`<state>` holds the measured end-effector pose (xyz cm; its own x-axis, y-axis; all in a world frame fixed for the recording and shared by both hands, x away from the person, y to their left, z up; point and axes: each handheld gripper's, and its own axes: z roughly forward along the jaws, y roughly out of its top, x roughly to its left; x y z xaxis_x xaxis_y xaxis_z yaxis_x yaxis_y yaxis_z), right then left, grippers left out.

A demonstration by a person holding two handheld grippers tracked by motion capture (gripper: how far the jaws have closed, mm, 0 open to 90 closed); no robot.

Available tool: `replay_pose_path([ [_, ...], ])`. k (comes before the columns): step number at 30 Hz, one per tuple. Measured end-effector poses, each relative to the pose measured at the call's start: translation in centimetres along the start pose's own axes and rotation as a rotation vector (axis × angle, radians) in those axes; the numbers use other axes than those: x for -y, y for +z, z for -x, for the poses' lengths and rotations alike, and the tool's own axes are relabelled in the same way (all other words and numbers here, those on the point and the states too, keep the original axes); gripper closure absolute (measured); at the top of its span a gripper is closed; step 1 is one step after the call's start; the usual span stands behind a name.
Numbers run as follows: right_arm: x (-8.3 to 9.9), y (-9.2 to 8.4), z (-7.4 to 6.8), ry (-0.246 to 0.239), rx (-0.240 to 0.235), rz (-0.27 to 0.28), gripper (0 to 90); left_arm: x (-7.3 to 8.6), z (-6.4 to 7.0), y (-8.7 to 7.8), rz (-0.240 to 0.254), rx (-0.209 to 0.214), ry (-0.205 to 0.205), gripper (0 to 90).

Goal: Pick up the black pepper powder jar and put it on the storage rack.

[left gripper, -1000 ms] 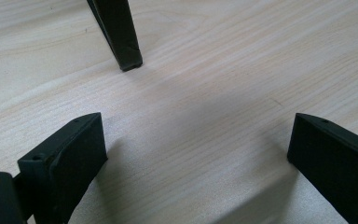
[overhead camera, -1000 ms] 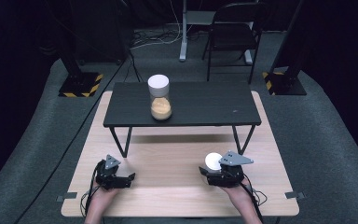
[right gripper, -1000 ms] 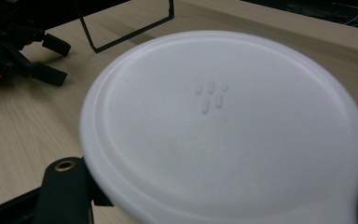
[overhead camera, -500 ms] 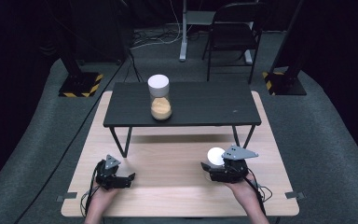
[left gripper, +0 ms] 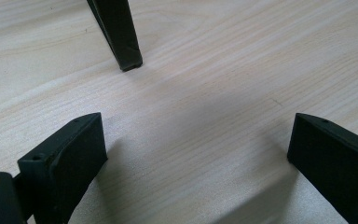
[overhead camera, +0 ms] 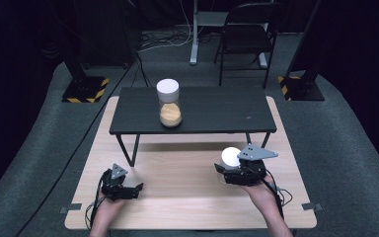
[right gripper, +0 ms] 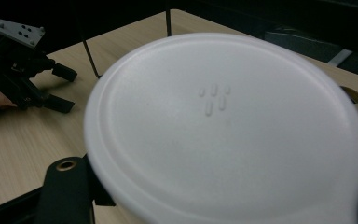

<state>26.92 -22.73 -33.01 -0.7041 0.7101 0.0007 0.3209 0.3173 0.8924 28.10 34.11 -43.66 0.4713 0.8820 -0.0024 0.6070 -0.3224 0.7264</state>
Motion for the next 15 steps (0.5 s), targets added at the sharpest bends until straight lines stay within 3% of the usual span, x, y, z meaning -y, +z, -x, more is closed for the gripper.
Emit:
replay_pose_path([
  [15, -2.6, -0.3, 0.6, -0.017, -0.003, 0.011, 29.8, 0.0, 0.0, 0.0, 0.0, 0.0, 0.0, 3.7],
])
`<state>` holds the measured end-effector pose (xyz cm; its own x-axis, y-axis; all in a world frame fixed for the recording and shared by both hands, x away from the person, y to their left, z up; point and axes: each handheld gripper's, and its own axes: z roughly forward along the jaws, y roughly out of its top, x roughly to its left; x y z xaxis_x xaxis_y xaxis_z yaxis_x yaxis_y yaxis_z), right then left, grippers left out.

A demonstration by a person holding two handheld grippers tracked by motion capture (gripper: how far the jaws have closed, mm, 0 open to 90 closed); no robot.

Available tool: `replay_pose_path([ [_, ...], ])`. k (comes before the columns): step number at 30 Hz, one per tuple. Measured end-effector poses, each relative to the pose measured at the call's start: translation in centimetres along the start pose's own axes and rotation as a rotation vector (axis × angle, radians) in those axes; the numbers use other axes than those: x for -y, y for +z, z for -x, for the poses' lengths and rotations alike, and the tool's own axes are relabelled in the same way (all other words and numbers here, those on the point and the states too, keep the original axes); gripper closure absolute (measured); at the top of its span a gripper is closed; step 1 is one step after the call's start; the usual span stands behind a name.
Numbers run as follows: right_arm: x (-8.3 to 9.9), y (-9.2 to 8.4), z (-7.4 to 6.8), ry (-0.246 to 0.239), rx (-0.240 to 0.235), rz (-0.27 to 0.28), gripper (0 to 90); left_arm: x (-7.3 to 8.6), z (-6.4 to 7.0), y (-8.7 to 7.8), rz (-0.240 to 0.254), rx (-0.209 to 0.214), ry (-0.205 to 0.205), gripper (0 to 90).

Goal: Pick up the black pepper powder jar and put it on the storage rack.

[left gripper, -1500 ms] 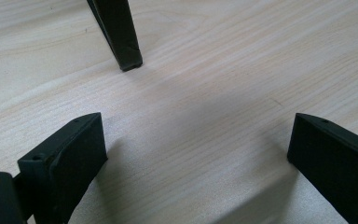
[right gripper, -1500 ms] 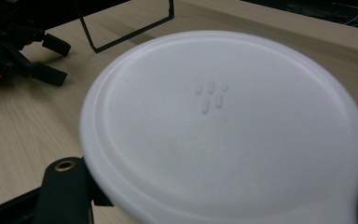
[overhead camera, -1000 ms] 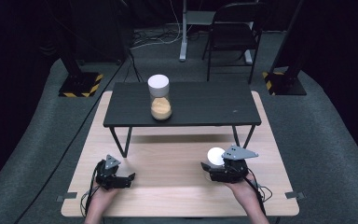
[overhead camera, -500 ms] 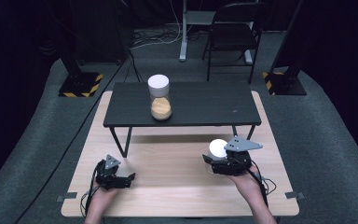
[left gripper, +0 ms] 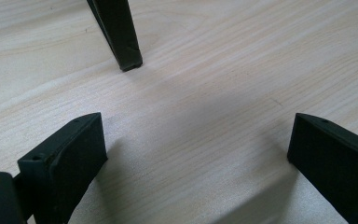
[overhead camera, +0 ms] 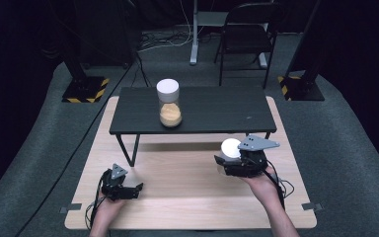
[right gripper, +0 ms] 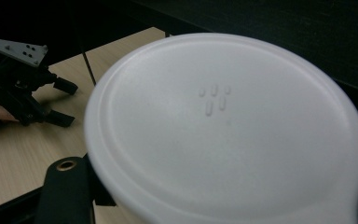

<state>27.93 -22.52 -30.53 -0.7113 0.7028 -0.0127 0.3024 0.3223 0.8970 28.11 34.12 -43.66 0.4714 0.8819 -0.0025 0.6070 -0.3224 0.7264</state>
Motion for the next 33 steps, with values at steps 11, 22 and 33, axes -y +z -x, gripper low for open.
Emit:
replay_pose_path([
  [11, -2.2, 0.0, -0.2, -0.016, 0.007, 0.002, 29.8, 0.0, 0.0, 0.0, 0.0, 0.0, 0.0, 3.7],
  [22, -4.3, -0.2, 0.0, -0.028, 0.016, -0.002, 29.8, 0.0, 0.0, 0.0, 0.0, 0.0, 0.0, 3.7],
  [33, -6.3, -0.4, 0.3, -0.033, 0.028, 0.004, 29.8, 0.0, 0.0, 0.0, 0.0, 0.001, 0.001, 3.7],
])
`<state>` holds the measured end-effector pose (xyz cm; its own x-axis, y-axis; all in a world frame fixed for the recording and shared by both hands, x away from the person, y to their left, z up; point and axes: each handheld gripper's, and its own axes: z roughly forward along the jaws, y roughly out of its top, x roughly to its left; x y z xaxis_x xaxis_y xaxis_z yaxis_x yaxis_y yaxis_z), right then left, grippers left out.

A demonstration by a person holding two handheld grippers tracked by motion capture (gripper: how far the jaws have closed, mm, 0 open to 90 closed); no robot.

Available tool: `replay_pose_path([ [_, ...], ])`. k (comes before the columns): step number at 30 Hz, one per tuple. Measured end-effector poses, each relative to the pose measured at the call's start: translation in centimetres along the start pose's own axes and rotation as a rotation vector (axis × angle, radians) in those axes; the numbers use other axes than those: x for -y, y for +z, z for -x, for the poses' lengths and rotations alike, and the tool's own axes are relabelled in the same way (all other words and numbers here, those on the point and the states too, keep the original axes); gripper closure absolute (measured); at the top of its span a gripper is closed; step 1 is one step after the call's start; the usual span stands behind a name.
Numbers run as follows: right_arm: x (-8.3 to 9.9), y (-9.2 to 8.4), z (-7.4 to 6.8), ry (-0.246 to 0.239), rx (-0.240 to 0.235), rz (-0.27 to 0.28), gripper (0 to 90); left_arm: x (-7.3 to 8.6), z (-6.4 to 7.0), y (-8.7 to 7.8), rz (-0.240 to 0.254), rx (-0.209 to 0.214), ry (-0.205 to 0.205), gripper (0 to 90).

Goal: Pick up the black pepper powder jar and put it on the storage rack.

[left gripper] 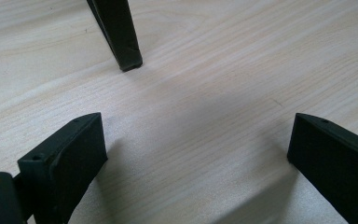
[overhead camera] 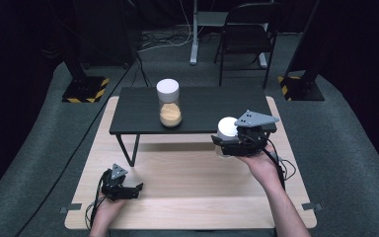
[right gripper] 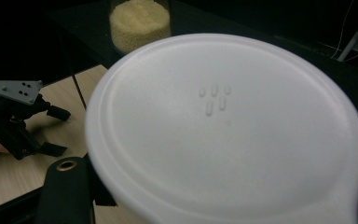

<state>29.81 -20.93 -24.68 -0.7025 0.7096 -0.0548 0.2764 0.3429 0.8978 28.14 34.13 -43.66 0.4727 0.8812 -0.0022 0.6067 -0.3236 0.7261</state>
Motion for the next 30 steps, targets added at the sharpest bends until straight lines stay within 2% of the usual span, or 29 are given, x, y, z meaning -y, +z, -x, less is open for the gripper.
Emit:
replay_pose_path([
  [18, -3.3, 0.3, 0.8, -0.003, 0.006, 0.003, 29.9, 0.0, 0.0, 0.0, 0.0, 0.001, 0.001, 3.7],
  [30, -5.1, 0.1, 0.7, -0.019, 0.014, 0.024, 29.9, 0.0, 0.0, 0.0, 0.0, 0.001, 0.001, 3.7],
])
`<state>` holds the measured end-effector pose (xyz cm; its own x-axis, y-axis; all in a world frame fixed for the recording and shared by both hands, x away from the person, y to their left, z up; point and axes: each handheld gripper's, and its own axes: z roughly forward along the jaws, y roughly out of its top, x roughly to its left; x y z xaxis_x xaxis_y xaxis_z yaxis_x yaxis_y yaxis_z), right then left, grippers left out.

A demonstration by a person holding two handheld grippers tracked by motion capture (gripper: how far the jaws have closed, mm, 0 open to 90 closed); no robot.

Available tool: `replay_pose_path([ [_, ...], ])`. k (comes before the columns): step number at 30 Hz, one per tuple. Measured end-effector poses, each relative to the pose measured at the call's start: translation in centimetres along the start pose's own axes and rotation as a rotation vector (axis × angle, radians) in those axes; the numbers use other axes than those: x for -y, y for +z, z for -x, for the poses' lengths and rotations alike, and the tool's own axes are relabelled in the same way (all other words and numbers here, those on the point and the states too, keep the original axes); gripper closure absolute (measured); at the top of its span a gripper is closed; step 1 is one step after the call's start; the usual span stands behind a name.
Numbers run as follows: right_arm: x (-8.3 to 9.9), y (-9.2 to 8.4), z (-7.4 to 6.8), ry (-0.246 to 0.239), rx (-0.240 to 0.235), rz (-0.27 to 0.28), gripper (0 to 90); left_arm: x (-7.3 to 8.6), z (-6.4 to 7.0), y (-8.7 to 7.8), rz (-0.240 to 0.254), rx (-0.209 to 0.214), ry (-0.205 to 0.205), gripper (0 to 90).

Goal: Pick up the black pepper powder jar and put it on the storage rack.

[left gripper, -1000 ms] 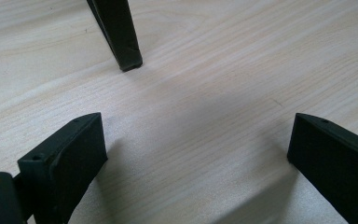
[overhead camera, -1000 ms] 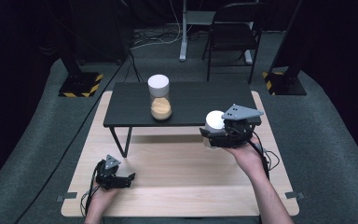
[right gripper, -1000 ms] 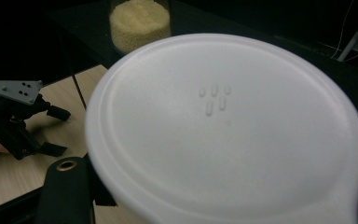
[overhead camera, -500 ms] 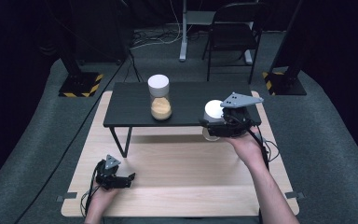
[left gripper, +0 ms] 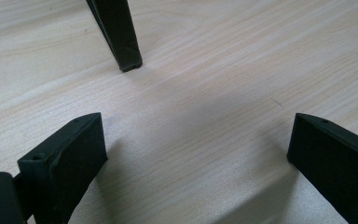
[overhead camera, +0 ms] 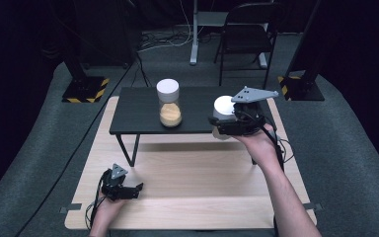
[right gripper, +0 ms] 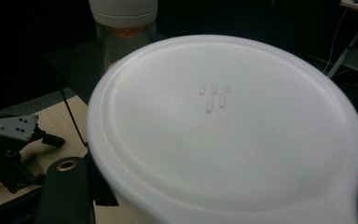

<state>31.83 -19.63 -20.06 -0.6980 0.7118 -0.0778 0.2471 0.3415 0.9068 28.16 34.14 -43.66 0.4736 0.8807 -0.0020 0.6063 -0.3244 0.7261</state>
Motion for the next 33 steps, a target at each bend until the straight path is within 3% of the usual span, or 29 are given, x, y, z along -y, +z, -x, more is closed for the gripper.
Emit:
replay_pose_path([
  [18, -1.5, 2.9, 1.9, 0.043, 0.052, -0.005, 29.9, 0.0, 0.0, 0.0, 0.0, 0.0, 0.0, 3.7],
  [33, -2.1, 5.1, 2.8, 0.063, 0.062, -0.016, 29.8, 0.0, 0.0, 0.0, 0.0, 0.0, 0.0, 3.7],
])
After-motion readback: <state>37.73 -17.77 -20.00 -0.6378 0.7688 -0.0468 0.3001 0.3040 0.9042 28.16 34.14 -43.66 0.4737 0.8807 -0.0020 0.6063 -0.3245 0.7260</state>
